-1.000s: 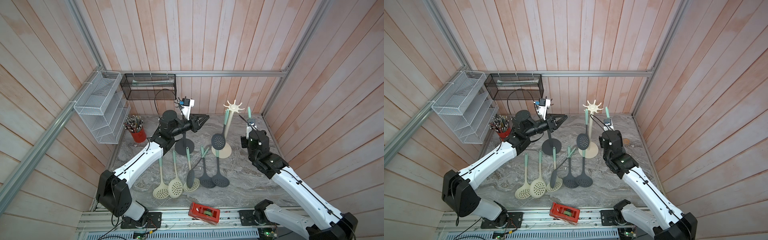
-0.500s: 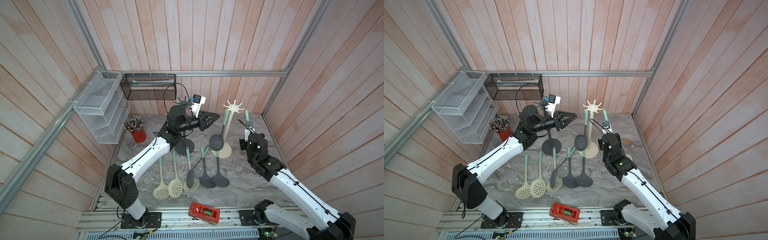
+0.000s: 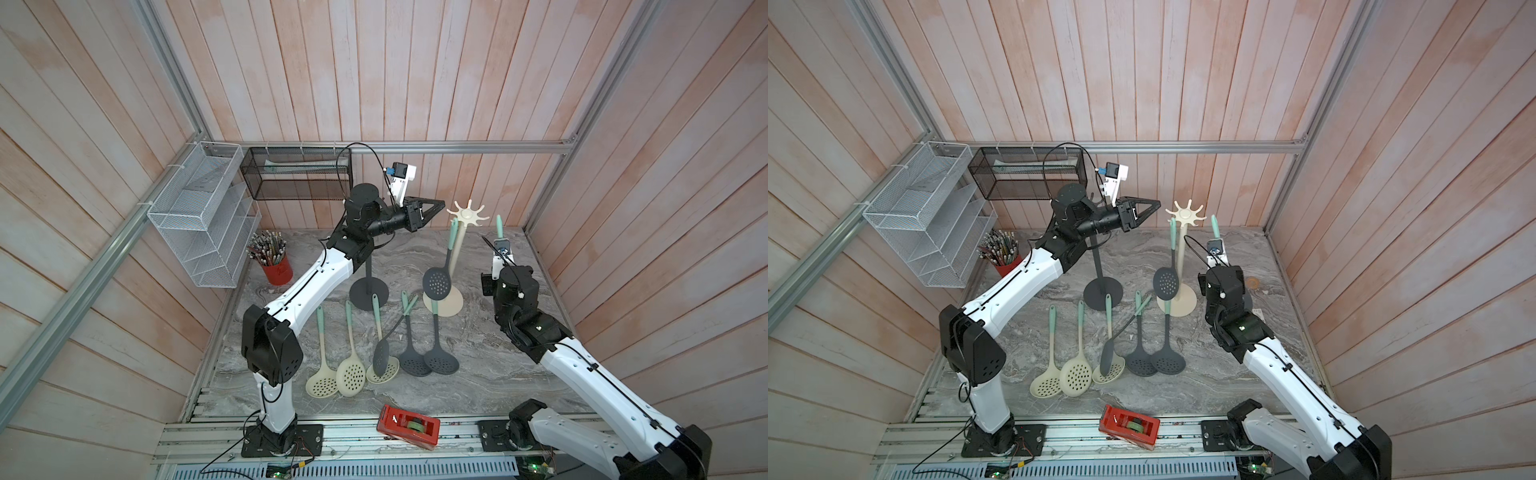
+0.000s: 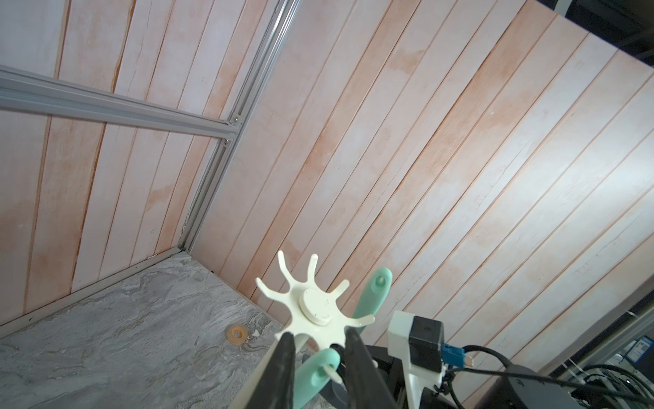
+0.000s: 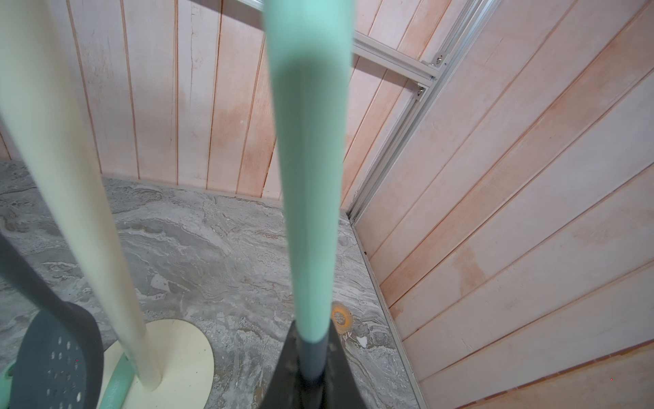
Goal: Hang the skimmer on the kitchen utensil rack
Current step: Hang the skimmer on the rack.
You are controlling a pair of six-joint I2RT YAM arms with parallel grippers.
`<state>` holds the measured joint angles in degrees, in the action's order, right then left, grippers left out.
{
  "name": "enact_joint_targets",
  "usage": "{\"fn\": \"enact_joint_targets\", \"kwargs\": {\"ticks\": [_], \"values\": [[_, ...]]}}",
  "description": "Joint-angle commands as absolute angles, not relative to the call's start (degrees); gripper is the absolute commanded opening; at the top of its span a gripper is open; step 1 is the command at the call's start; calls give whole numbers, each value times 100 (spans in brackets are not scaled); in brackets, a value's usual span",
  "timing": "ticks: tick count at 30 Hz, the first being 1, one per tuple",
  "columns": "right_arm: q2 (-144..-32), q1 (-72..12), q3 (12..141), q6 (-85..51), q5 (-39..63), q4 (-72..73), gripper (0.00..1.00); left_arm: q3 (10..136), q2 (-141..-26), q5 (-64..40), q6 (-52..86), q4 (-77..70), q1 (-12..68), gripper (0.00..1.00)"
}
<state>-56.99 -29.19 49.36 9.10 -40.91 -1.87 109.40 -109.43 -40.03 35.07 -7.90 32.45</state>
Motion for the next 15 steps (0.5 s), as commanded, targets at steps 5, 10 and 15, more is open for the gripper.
{"fn": "enact_joint_targets", "kwargs": {"ticks": [5,10,15], "values": [[-5737,-2935,4895,936,-4263,70,0,11661,-11449,-3938,3621,-222,3216,26],[-5807,-2933,4904,916,-4227,59,0,11698,-11504,-3949,3583,-203,3269,25],[-5882,-2935,4902,897,-4158,79,0,11696,-11513,-3806,3426,-3,3314,26]]}}
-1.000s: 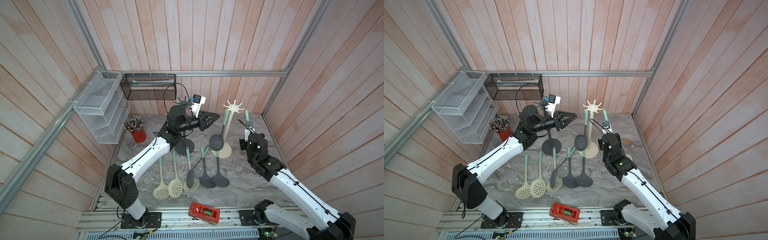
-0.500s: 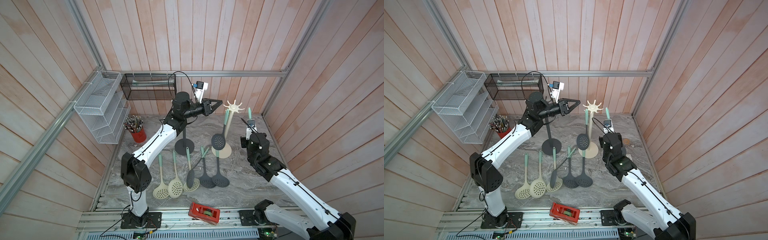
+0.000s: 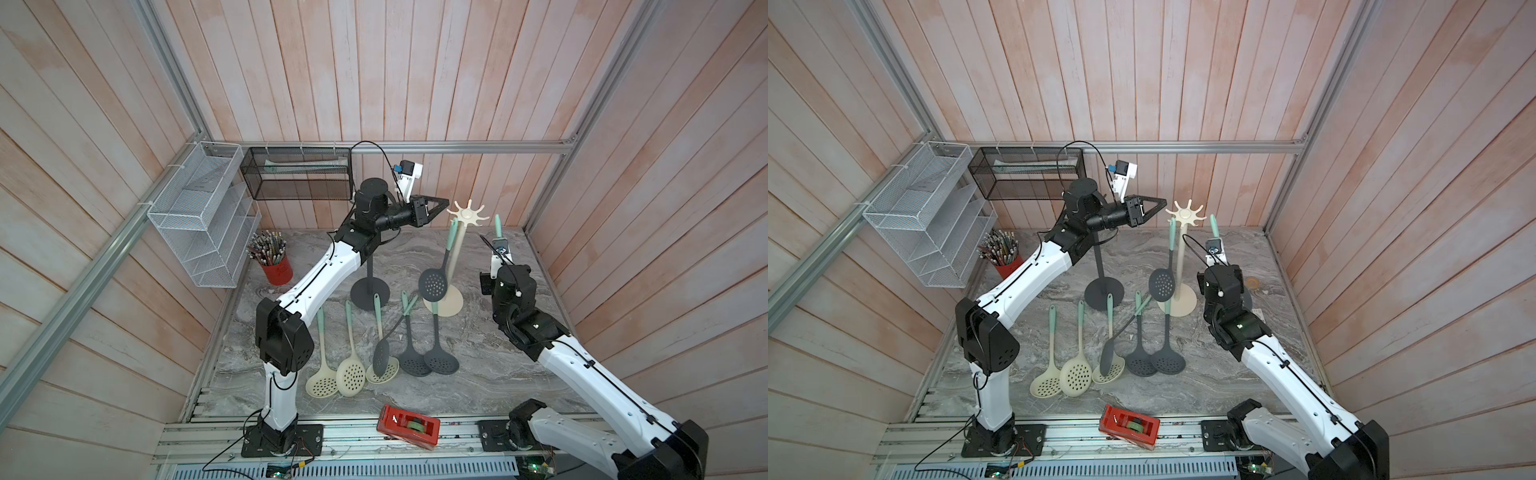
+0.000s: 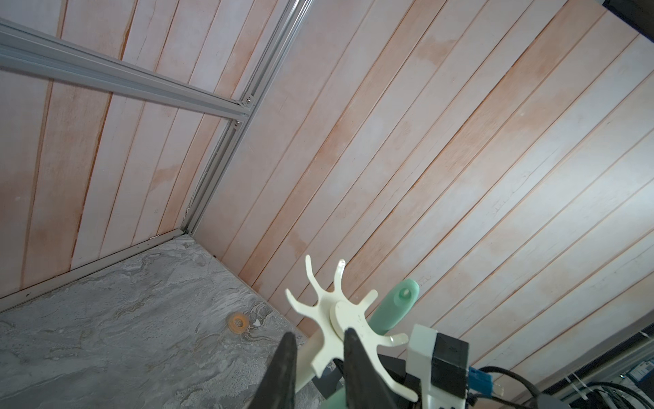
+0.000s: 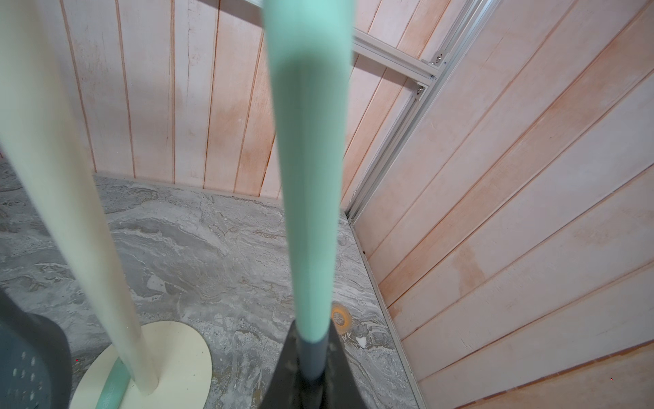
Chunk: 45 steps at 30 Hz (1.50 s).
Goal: Hang the skimmer on the kitchen utensil rack
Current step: Hang the skimmer on the rack.
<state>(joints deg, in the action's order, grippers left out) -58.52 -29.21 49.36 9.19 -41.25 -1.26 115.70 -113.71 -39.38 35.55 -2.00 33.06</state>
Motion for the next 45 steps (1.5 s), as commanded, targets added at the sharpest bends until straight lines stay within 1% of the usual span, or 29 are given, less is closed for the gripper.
{"fn": "enact_joint_targets", "kwargs": {"ticks": [1,12,24,32,39,45], "values": [[-5897,-2934,4911,897,-4151,79,0,11698,-11520,-3806,3417,7,3339,26],[-6031,-2932,4940,906,-4138,79,0,11688,-11499,-3771,3244,130,3414,26],[-6321,-3075,5045,1210,-4949,350,0,11593,-11417,-3806,3217,98,3426,25],[-6287,-3127,5018,1297,-5221,634,0,11527,-11340,-3823,3226,75,3427,20],[-6415,-3129,5058,1336,-5169,627,0,11426,-11259,-3806,3243,9,3436,18],[-6461,-3129,5069,1303,-5115,647,0,11426,-11259,-3788,3270,0,3436,12]]}}
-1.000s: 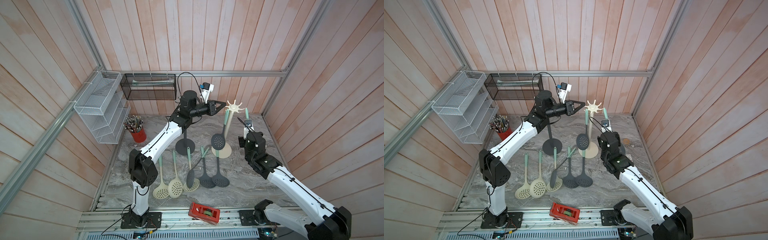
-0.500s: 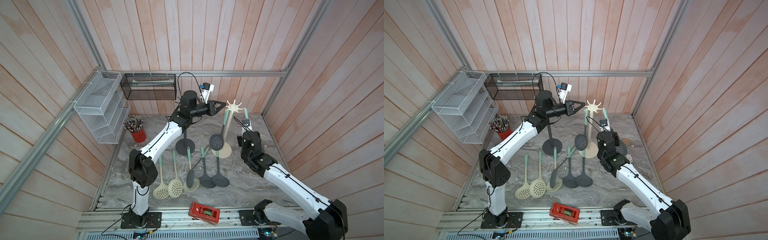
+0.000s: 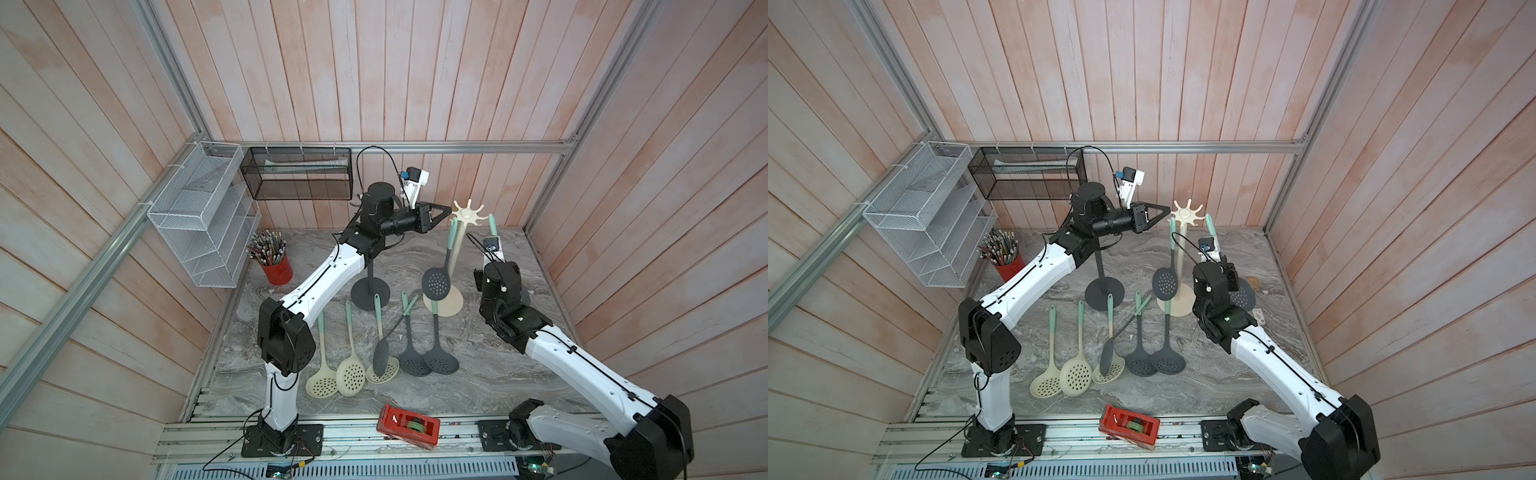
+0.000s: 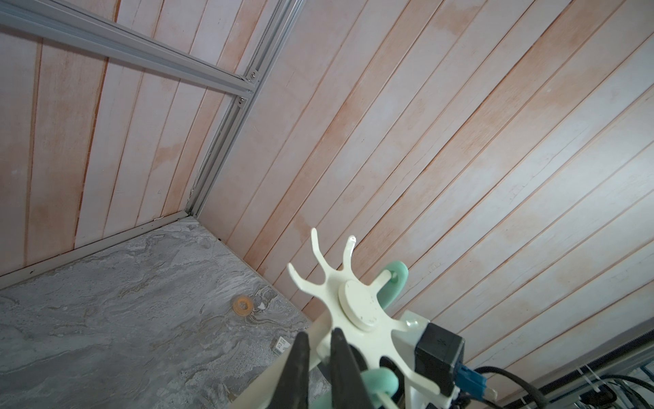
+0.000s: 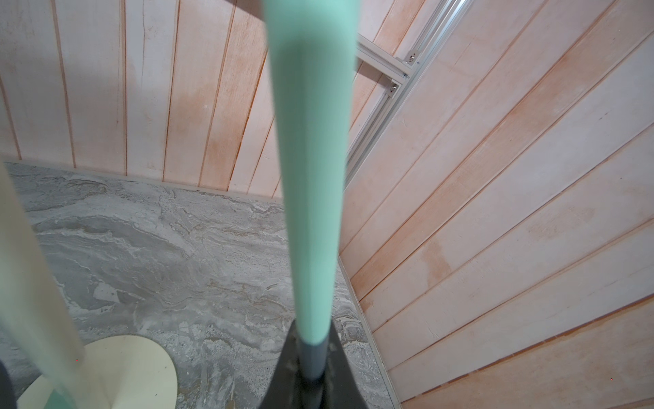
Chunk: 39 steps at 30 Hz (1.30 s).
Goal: Hang the skimmer on the kitchen utensil rack
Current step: Hang the skimmer on the rack.
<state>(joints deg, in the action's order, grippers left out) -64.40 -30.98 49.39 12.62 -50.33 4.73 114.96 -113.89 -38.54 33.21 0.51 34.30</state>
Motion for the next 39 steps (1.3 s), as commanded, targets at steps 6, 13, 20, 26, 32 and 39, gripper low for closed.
{"fn": "enact_joint_targets", "kwargs": {"ticks": [6,13,20,26,32,39], "values": [[-6455,-3129,5054,1313,-5116,641,0,11420,-11215,-3771,3270,8,3445,9],[-6475,-3124,5045,1323,-5113,644,0,11391,-11177,-3755,3278,-9,3445,6],[-6513,-3142,5032,1405,-5169,701,0,11377,-11154,-3753,3274,-26,3454,1],[-6553,-3184,5028,1522,-5279,766,0,11390,-11162,-3770,3270,-23,3460,1],[-6660,-3260,4991,1745,-5584,961,0,11393,-11178,-3805,3305,-43,3462,0],[-6746,-3269,4970,1767,-5578,1036,0,11400,-11187,-3831,3313,-44,3462,0]]}}
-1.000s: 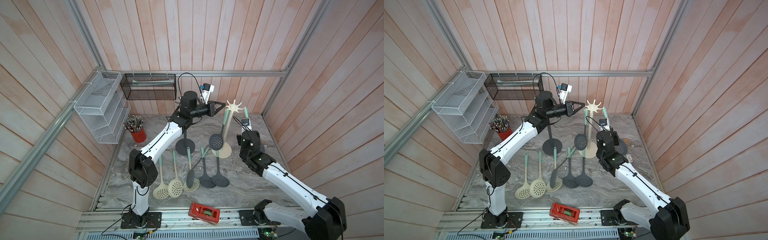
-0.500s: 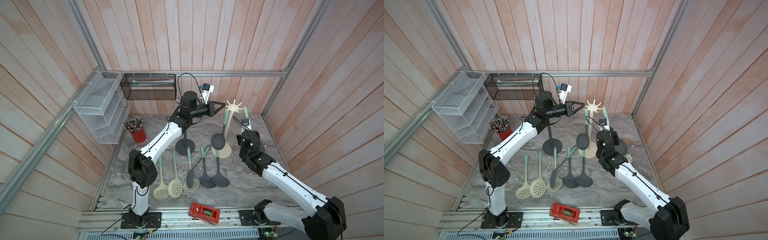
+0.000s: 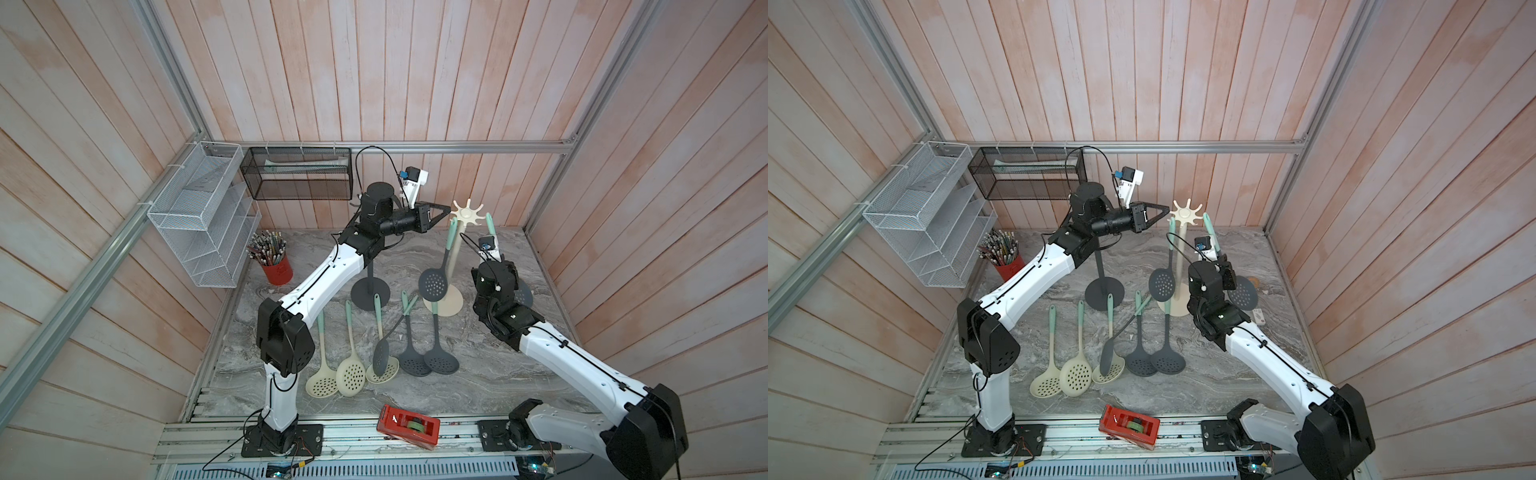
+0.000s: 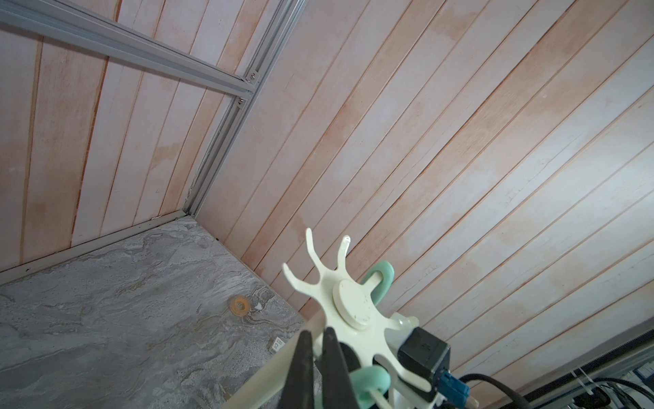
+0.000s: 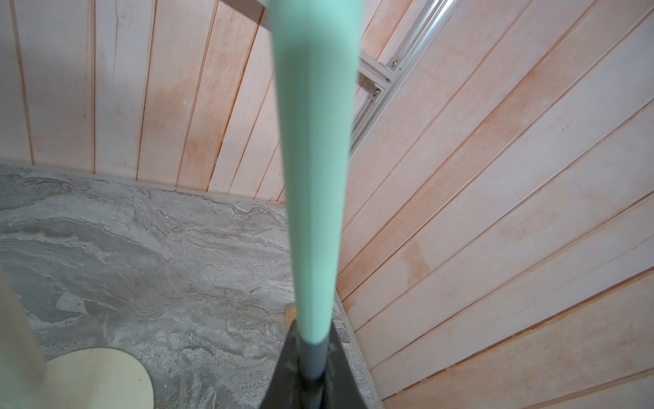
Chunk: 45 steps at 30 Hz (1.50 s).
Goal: Hang the skimmer on the kitchen utensil rack
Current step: Hang the skimmer on the rack.
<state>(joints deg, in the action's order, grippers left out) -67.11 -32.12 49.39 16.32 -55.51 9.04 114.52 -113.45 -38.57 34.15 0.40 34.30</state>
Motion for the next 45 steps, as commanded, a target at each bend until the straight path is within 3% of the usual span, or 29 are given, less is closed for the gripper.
{"fn": "enact_joint_targets", "kwargs": {"ticks": [1,9,41,45], "values": [[-6728,-3267,4950,1767,-5543,1071,0,11407,-11184,-3832,3313,-40,3462,0],[-6685,-3267,4853,1716,-5036,1039,0,11452,-11216,-3885,3340,-62,3474,0],[-7031,-3344,4790,1541,-4579,758,0,11413,-11182,-3938,3357,-89,3507,0],[-6945,-3344,4781,1390,-4473,655,14,11366,-11139,-3905,3349,-81,3509,0]]}}
